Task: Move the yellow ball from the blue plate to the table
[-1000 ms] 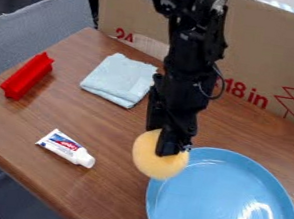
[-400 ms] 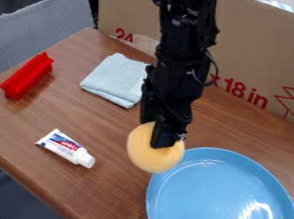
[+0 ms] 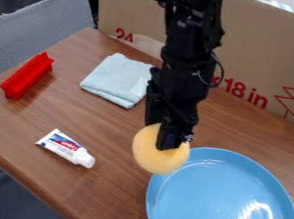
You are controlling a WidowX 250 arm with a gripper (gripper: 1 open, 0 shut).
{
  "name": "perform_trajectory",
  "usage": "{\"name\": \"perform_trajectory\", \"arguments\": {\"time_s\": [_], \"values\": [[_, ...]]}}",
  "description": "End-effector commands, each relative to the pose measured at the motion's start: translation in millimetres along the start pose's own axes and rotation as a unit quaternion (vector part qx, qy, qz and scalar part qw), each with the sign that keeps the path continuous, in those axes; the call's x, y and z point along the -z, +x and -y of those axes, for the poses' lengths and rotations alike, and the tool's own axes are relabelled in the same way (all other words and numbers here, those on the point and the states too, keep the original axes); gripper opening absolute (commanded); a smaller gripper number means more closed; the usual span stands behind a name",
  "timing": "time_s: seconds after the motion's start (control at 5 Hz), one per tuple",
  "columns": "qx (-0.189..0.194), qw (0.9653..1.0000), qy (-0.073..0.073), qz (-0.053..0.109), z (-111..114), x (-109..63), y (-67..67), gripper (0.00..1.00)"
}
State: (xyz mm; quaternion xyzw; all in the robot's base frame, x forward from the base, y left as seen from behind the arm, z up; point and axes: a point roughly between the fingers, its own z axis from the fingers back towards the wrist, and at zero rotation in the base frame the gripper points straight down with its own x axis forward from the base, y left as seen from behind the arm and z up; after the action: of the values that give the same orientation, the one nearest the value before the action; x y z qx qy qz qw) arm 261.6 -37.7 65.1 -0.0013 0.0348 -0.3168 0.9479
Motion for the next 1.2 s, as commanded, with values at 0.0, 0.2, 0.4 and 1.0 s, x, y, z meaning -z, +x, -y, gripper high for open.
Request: {"name": "perform_trajectory", "arguments": {"time_s": [0.0,0.2,0.4,1.0], "values": [[-0.006,0.9998,0.004,0.017,-3,-10.6,2.0,0.00],[-0.003,0.9999,-0.004,0.016,3,-9.8,0.2,0.00],[-0.003,0.9998,-0.010,0.017,12,-16.7,7.6,0.00],[0.000,0.9998,-0.018,0.006,23,-24.9,-4.8,0.00]]}}
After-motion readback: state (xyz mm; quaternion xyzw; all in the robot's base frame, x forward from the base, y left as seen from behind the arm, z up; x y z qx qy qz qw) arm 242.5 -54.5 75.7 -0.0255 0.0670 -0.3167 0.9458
